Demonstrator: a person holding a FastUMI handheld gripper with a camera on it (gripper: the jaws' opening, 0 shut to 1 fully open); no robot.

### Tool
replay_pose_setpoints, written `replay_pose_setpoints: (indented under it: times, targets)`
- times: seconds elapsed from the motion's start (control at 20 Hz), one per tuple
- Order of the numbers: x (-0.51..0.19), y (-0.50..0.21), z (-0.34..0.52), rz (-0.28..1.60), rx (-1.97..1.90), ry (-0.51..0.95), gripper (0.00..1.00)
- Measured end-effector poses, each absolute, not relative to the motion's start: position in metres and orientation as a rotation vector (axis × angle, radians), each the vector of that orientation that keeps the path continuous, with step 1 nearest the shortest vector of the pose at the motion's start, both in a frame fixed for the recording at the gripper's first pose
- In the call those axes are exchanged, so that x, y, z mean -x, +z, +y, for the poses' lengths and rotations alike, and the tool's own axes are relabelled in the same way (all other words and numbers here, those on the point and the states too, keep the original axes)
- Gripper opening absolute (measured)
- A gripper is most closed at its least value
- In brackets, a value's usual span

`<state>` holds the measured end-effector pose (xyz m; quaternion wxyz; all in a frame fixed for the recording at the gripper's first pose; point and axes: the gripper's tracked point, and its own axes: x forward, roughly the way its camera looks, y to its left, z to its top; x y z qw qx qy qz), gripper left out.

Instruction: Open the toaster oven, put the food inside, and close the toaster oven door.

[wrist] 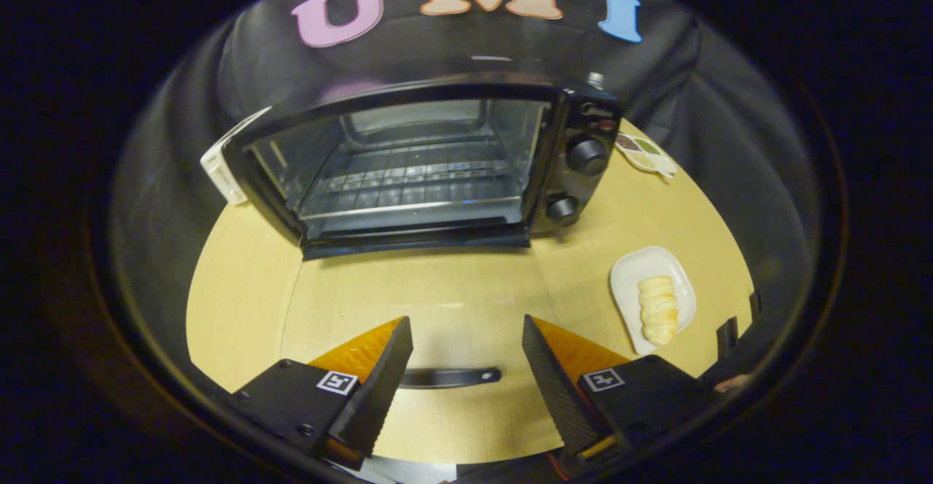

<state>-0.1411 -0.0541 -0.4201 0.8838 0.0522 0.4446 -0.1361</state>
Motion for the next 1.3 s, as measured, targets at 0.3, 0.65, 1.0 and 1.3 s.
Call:
replay_pose_setpoints:
  times: [0.3, 0.65, 1.0, 1.3]
  targets:
    - [0.132, -0.404, -0.135, 0.880, -0.129, -0.459, 0.96]
    - [0.156, -0.415, -0.222, 0.918, -0.136, -0.637, 0.96]
    - [0.175, -0.441, -0.267, 0.981, -0.103, -0.649, 0.96]
    - [0.180, -0.472, -0.273, 1.019, -0.166, -0.608, 0.96]
